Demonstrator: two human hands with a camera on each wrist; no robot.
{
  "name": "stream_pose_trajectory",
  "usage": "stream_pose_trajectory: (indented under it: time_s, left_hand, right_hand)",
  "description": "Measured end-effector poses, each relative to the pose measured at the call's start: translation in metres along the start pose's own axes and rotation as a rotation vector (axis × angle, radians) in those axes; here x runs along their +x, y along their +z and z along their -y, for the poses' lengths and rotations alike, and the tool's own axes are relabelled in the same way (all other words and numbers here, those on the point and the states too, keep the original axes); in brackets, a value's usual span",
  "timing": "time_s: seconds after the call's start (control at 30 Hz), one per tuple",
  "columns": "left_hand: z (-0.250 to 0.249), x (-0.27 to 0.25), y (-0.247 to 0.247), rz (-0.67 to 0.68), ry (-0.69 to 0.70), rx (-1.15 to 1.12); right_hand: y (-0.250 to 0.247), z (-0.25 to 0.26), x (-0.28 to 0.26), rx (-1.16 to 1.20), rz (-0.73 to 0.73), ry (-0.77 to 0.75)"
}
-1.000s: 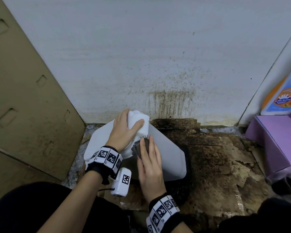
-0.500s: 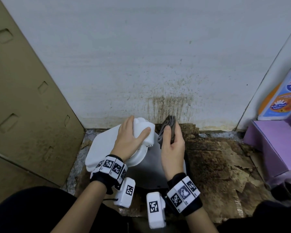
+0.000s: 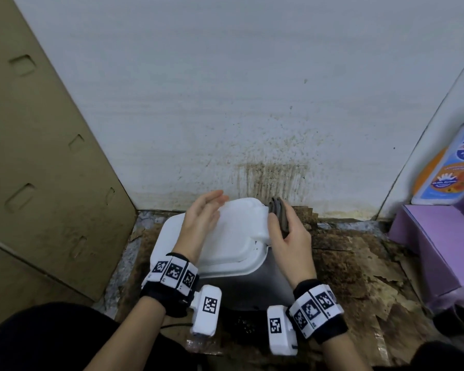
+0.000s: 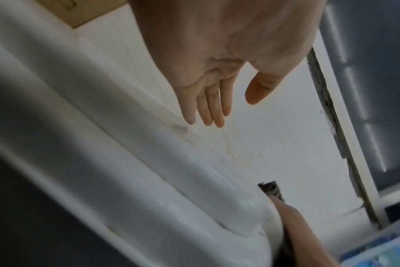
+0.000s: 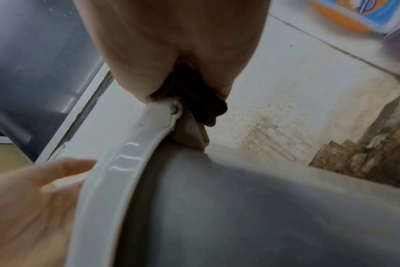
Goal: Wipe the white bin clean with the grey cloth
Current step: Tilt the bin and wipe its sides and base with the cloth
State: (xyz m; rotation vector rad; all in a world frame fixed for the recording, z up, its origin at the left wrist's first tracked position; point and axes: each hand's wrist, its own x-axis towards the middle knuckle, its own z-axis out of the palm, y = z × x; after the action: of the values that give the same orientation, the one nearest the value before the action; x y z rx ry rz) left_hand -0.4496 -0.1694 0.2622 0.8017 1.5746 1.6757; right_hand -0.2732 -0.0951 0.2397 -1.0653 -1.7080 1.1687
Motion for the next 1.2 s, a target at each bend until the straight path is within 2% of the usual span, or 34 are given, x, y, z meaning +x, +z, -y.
stream_pose_trajectory:
  time_s: [0.1, 0.2, 0.27, 0.37, 0.43, 0.5, 0.73, 0.93, 1.07, 1.2]
  left_hand:
    - [0.008, 0.001, -0.017, -0.029, 0.133, 0.265]
    - [0.023, 0.001, -0.036, -0.115, 0.159, 0.514]
    - [0.036, 0.0, -0.046, -0.193, 0.09, 0.723]
    - [0.053, -0.005, -0.053, -0.17, -0.229, 0.95]
    - [0.063, -0.008, -0.053, -0.075, -0.427, 0.877]
    - [0.07, -0.01, -0.049, -0.005, -0.515, 0.781]
    - [0.075, -0.015, -0.029, -0.031, -0.414, 0.774]
    - [0.074, -0.012, -0.029, -0.074, -0.35, 0.71]
    - [0.059, 0.003, -0.03, -0.044, -0.27, 0.71]
    - [0.048, 0.024, -0.038, 0.043, -0.221, 0.715]
  right_hand:
    - [-0.018, -0.004, 0.005, -0.04, 0.038, 0.033]
    - [-0.035, -0.008, 0.005, -0.072, 0.036, 0.07]
    - [-0.046, -0.012, 0.005, -0.102, 0.012, 0.086]
    - [-0.061, -0.023, 0.007, -0.155, -0.022, 0.138]
    - [-0.069, -0.031, 0.007, -0.185, -0.036, 0.182]
    - [-0.076, -0.037, 0.007, -0.201, -0.055, 0.218]
    - [-0.097, -0.054, 0.002, -0.195, -0.106, 0.303]
    - [-0.088, -0.057, -0.019, -0.083, -0.259, 0.325]
    - [-0.075, -0.059, -0.035, 0.002, -0.396, 0.386]
    - [-0.043, -0.053, -0.061, 0.058, -0.515, 0.416]
